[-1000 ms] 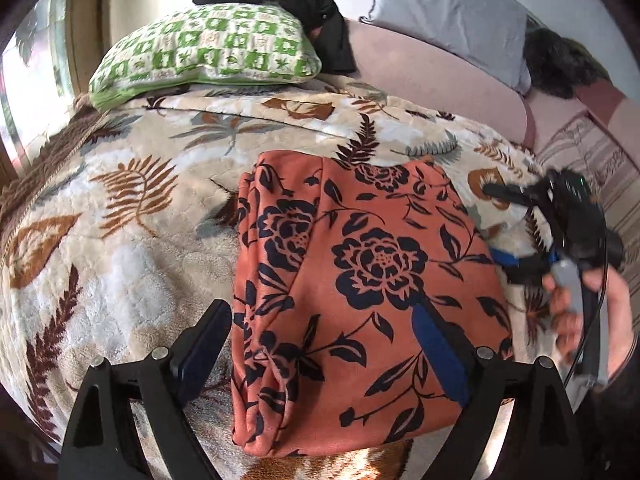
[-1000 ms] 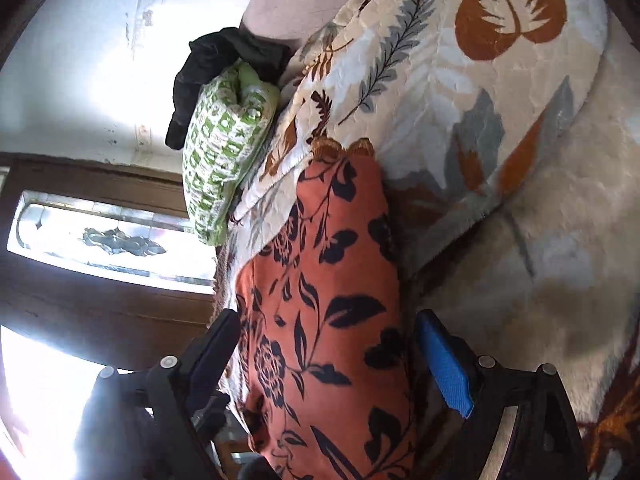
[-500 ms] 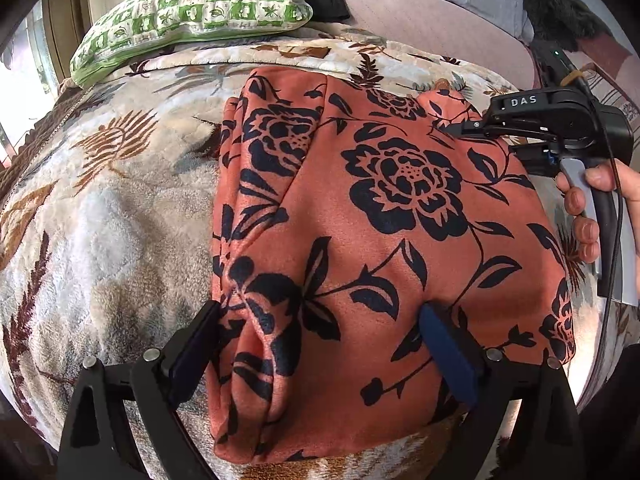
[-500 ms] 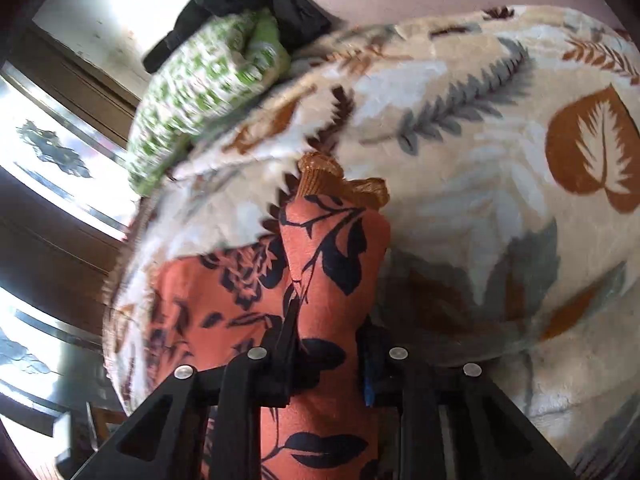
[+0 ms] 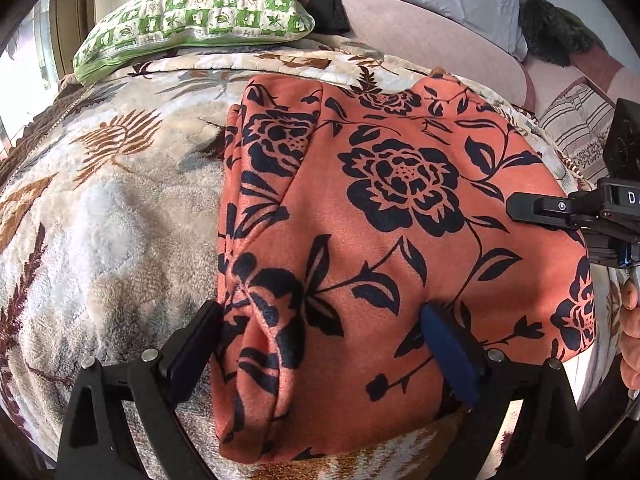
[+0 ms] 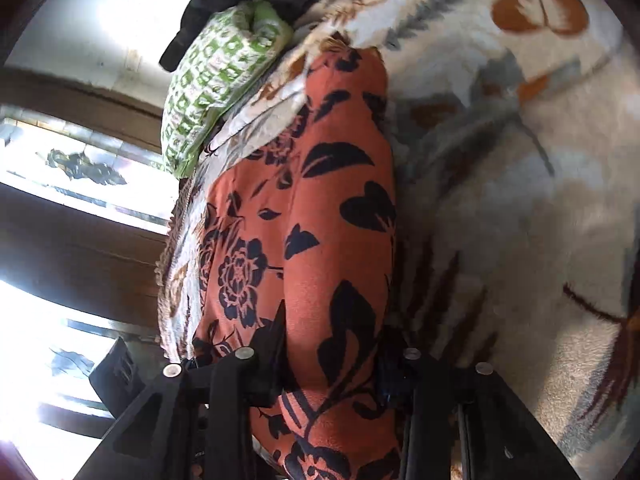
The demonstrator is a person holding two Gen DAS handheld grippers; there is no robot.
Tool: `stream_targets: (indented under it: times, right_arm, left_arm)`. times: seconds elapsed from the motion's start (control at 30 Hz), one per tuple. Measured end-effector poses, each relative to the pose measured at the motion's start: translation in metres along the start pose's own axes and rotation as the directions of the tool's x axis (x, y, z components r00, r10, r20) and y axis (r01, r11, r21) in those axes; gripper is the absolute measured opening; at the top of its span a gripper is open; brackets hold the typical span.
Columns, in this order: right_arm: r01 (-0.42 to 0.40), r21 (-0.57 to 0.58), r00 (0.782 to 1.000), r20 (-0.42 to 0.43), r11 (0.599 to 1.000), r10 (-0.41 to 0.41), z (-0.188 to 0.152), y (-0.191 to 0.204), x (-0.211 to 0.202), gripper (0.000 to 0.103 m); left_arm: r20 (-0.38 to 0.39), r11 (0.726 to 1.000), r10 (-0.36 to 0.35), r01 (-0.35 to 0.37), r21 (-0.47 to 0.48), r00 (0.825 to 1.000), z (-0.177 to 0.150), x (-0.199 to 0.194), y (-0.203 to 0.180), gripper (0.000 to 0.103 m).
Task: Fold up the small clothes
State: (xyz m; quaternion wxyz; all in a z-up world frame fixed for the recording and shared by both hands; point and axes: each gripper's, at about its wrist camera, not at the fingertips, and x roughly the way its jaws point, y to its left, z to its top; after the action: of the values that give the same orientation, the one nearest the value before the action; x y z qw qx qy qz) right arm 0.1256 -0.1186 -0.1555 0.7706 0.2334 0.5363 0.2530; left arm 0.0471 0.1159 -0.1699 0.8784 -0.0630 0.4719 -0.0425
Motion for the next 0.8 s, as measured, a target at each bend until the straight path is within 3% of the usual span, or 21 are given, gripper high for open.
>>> stream_targets:
  times: [0.07,0.13,0.2,0.27,0.33,0.4,0.43,0.47,0.53,0.63,0.67,0.73,0.77,0.8]
  right_arm:
    - [0.099,-0.073,0.995,-0.007,0.992,-0.100,-0.002,0.010,0.005,0.035]
    - [0.129,-0.012,0.991,-0.042,0.992,-0.130,-0.001,-0.011,0.019,0.049]
    - [0.073,0.084,0.997,0.007,0.994,-0.074,-0.005,-0.019,0.008,0.072]
    - [-0.016,0.116,0.999,0.048,0.993,0.010,-0.010,-0.018,-0.004,0.085]
    - [-0.044,0.139,0.995,0.096,0.989,0.030,-0.016,-0.023,-0.016,0.085]
    - [-0.063,0.241,0.992,0.120,0.968,0.035,-0.027,-0.038,-0.015,0.088]
    - [-0.076,0.259,0.996,0.056,0.963,0.063,-0.029,-0.041,-0.001,0.083]
    - [-0.047,0.204,0.999,0.010,0.978,0.046,-0.029,-0.034,0.009,0.042]
    - [0.067,0.059,0.998,-0.002,0.996,-0.067,-0.026,-0.007,0.004,0.037]
    - [0.155,-0.020,0.988,0.005,0.988,-0.155,-0.021,0.014,0.002,0.036]
    - [0.152,-0.008,0.988,-0.004,0.988,-0.152,-0.020,0.011,0.005,0.041]
    - [0.118,0.060,0.993,0.005,0.991,-0.119,-0.024,0.002,0.006,0.066]
    - [0.100,0.077,0.995,0.016,0.992,-0.101,-0.029,-0.003,0.001,0.079]
    - [0.079,0.083,0.996,0.032,0.993,-0.082,-0.031,-0.004,-0.001,0.080]
  left_arm:
    - [-0.012,1.000,-0.009,0.009,-0.008,1.000,-0.002,0.001,0.003,0.100]
    - [-0.011,1.000,-0.009,0.009,-0.006,1.000,-0.003,0.000,0.003,0.100]
    - [-0.012,1.000,-0.021,0.021,-0.015,1.000,-0.004,-0.001,0.006,0.100]
    - [-0.013,1.000,-0.024,0.024,-0.015,1.000,-0.005,-0.002,0.007,0.100]
    - [-0.014,0.999,-0.027,0.027,-0.019,1.000,-0.006,-0.003,0.009,0.100]
    - [-0.016,0.999,-0.027,0.027,-0.021,0.999,-0.006,-0.003,0.009,0.101]
    - [-0.017,0.999,-0.027,0.026,-0.019,1.000,-0.003,-0.001,0.007,0.101]
    - [-0.018,0.999,-0.027,0.027,-0.020,0.999,-0.004,-0.001,0.008,0.101]
    - [-0.015,0.999,-0.038,0.037,-0.027,0.999,-0.001,-0.001,0.008,0.101]
    - [0.010,0.998,-0.042,0.042,-0.054,0.999,0.001,-0.018,0.011,0.097]
    - [0.061,0.995,-0.069,0.073,-0.061,0.996,-0.001,-0.033,0.012,0.097]
    - [0.145,0.983,-0.136,0.151,-0.101,0.980,-0.009,-0.060,0.020,0.098]
    - [0.144,0.977,-0.141,0.161,-0.137,0.979,-0.014,-0.063,0.026,0.098]
    - [0.100,0.974,-0.137,0.152,-0.168,0.986,-0.020,-0.055,0.032,0.098]
